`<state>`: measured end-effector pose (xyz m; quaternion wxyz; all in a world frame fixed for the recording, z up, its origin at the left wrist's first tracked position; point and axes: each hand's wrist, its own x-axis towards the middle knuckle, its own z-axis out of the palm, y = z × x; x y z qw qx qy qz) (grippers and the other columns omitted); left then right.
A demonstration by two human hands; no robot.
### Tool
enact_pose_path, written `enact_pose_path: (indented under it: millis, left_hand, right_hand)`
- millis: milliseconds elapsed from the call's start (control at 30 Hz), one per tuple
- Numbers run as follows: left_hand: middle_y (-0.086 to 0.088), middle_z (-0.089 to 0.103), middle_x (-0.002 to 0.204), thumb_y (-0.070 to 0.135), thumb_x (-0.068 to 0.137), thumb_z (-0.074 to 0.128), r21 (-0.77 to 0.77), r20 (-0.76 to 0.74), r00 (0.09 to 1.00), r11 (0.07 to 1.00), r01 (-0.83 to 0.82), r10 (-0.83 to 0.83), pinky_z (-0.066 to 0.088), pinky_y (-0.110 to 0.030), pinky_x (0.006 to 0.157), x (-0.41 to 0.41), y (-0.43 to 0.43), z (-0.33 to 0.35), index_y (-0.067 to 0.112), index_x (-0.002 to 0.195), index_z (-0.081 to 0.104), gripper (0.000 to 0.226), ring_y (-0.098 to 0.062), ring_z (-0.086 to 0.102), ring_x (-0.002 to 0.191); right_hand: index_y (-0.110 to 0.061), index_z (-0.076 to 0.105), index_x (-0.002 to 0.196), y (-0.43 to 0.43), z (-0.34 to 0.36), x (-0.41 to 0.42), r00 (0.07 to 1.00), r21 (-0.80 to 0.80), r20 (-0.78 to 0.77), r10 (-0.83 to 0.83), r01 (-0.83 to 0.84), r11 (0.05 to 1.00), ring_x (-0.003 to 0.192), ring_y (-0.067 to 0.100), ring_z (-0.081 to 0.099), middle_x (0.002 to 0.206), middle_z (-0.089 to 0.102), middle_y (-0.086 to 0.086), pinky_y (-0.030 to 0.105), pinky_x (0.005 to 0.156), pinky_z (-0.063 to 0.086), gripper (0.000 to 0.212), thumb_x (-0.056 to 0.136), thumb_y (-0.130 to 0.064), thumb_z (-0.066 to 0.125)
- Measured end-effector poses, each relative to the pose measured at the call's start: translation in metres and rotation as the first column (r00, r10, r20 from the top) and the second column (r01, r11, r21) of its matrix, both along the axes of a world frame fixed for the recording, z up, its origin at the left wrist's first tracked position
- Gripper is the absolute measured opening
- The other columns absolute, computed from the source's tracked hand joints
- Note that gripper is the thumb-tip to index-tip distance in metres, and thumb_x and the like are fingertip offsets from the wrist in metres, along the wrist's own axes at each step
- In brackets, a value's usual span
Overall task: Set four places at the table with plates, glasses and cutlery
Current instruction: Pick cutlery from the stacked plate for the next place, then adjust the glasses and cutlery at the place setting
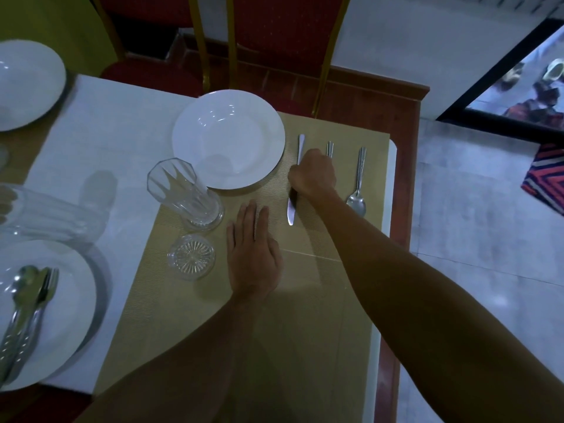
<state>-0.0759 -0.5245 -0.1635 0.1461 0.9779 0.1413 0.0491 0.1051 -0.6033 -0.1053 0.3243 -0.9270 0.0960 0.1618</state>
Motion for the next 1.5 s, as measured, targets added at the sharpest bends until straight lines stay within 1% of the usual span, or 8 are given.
enact_pose_path:
  millis: [233, 600, 767, 867, 1100, 1233, 1333, 1500]
  left_hand:
    - [-0.004, 0.026, 0.162, 0.02, 0.094, 0.04, -0.002, 0.001, 1.0, 1.0, -0.008, 0.008, 0.015, -0.047, 0.122, 0.001, -0.001, 0.0, 0.018, 0.15, 0.037, 0.057, -0.02, 0.017, 0.152]
    - [-0.005, 0.027, 0.161, 0.021, 0.095, 0.039, 0.022, 0.019, 1.0, 1.0, -0.007, 0.006, 0.015, -0.045, 0.122, -0.001, -0.001, -0.002, 0.017, 0.15, 0.037, 0.056, -0.021, 0.019, 0.151]
    - [-0.006, 0.031, 0.159, 0.021, 0.094, 0.038, 0.035, 0.02, 1.0, 0.999, 0.004, -0.005, 0.017, -0.045, 0.12, -0.003, 0.0, -0.003, 0.016, 0.149, 0.038, 0.056, -0.023, 0.022, 0.15]
    - [-0.006, 0.029, 0.16, 0.021, 0.095, 0.039, 0.022, -0.012, 1.0, 0.999, 0.024, -0.023, 0.016, -0.045, 0.12, -0.005, 0.002, -0.002, 0.017, 0.149, 0.037, 0.054, -0.024, 0.019, 0.151]
    - [-0.012, 0.026, 0.161, 0.015, 0.101, 0.035, -0.373, -0.118, 0.987, 0.926, 0.06, -0.112, 0.016, -0.045, 0.122, -0.013, 0.021, 0.027, 0.009, 0.146, 0.04, 0.046, -0.025, 0.016, 0.152]
    - [-0.002, 0.045, 0.151, 0.026, 0.106, 0.033, -0.725, -0.107, 0.991, 0.676, -0.132, 0.079, 0.028, -0.031, 0.118, -0.051, 0.04, 0.082, 0.013, 0.141, 0.05, 0.041, -0.015, 0.039, 0.14]
    - [0.005, 0.06, 0.134, 0.027, 0.104, 0.037, -0.821, -0.159, 0.972, 0.523, -0.227, 0.173, 0.043, -0.037, 0.11, -0.078, 0.065, 0.112, 0.022, 0.13, 0.06, 0.035, -0.012, 0.056, 0.121]
    - [0.002, 0.068, 0.123, 0.015, 0.101, 0.046, -0.742, -0.09, 0.962, 0.627, -0.238, 0.259, 0.044, -0.024, 0.093, -0.106, 0.139, 0.14, 0.017, 0.119, 0.069, 0.03, -0.008, 0.059, 0.107]
  right_hand:
    - [-0.009, 0.049, 0.091, -0.005, 0.002, 0.004, 1.0, 0.052, 0.009, -0.023, 0.022, 0.998, 0.076, 0.021, 0.055, 0.081, 0.054, 0.003, 0.024, 0.049, 0.032, 0.014, 0.087, -0.002, 0.061]
    - [-0.009, 0.055, 0.081, -0.01, 0.0, 0.0, 0.993, 0.131, 0.004, -0.118, 0.117, 0.984, 0.063, 0.013, 0.054, 0.072, 0.055, 0.002, 0.023, 0.047, 0.033, 0.009, 0.09, -0.012, 0.056]
    - [-0.002, 0.06, 0.082, -0.024, 0.014, -0.036, 0.995, 0.09, 0.029, -0.095, 0.092, 0.992, 0.061, 0.017, 0.058, 0.064, 0.056, 0.003, 0.026, 0.051, 0.042, 0.014, 0.086, -0.015, 0.058]
    - [0.003, 0.066, 0.084, -0.03, 0.019, -0.07, 0.998, 0.084, 0.007, -0.055, 0.054, 0.995, 0.063, 0.027, 0.069, 0.065, 0.064, 0.008, 0.04, 0.057, 0.06, 0.02, 0.084, -0.014, 0.055]
    - [-0.018, 0.064, 0.08, -0.031, 0.046, -0.153, 1.0, 0.127, 0.001, -0.019, 0.019, 0.992, 0.072, 0.024, 0.073, 0.077, 0.071, 0.003, 0.045, 0.064, 0.063, 0.012, 0.086, -0.023, 0.055]
    - [-0.019, 0.067, 0.087, -0.007, 0.065, -0.192, 1.0, 0.167, -0.005, -0.004, 0.005, 0.986, 0.075, 0.021, 0.072, 0.086, 0.073, 0.001, 0.044, 0.073, 0.062, 0.009, 0.088, -0.025, 0.059]
    - [-0.019, 0.068, 0.089, 0.023, 0.072, -0.217, 0.999, 0.189, -0.02, 0.038, -0.034, 0.981, 0.074, 0.02, 0.072, 0.087, 0.074, 0.001, 0.043, 0.073, 0.062, 0.01, 0.088, -0.026, 0.061]
    - [-0.019, 0.069, 0.091, 0.1, 0.088, -0.233, 0.978, 0.242, -0.044, 0.203, -0.187, 0.952, 0.074, 0.017, 0.072, 0.088, 0.074, -0.001, 0.039, 0.073, 0.061, 0.013, 0.09, -0.027, 0.06]
